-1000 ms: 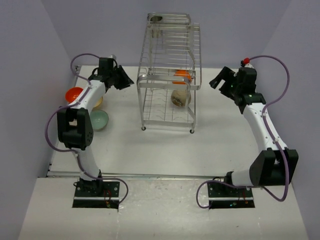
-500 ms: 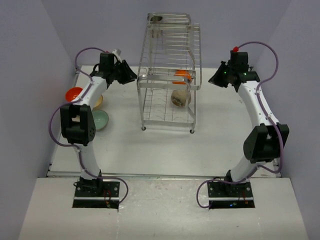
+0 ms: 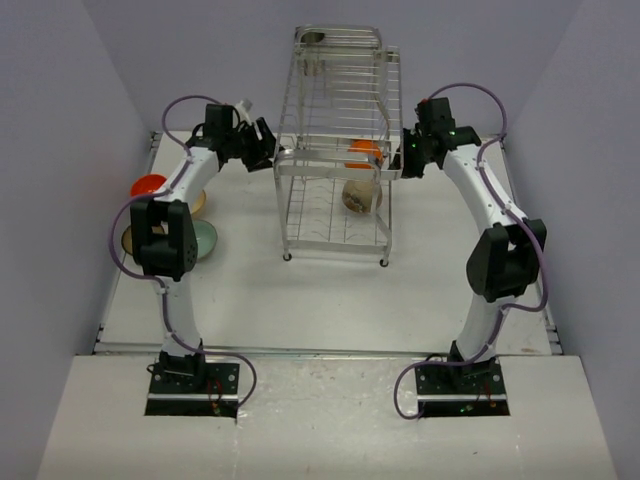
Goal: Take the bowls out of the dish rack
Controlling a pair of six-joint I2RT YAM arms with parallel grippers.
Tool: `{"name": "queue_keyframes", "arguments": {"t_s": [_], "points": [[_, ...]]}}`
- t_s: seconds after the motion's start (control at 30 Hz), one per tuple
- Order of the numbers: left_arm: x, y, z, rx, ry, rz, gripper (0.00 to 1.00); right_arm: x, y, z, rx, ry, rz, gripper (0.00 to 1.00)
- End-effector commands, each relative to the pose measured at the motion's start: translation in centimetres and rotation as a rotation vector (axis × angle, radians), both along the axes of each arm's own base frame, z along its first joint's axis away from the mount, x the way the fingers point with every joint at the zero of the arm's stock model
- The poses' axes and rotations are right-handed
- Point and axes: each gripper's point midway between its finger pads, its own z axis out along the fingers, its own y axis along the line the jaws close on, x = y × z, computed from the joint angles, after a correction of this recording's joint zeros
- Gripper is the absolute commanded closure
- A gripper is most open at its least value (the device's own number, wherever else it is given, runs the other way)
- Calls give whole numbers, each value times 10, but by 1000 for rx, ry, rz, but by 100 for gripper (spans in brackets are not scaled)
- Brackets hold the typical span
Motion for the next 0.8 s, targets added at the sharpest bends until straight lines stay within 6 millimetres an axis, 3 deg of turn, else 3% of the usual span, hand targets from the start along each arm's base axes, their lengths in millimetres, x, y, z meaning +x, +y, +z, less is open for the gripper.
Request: {"name": "queue_keyframes", "arguments": {"t_s": [0.0, 0.3, 0.77], "points": [[1, -5, 27, -44, -57, -56, 34, 2, -3, 8, 6, 2, -1, 100], [-11, -9, 27, -79, -41, -64, 36, -3, -1, -32, -5, 69, 12, 100], [-22, -29, 33, -179, -33, -135, 36, 20, 6, -74, -16, 114, 6, 100]]}}
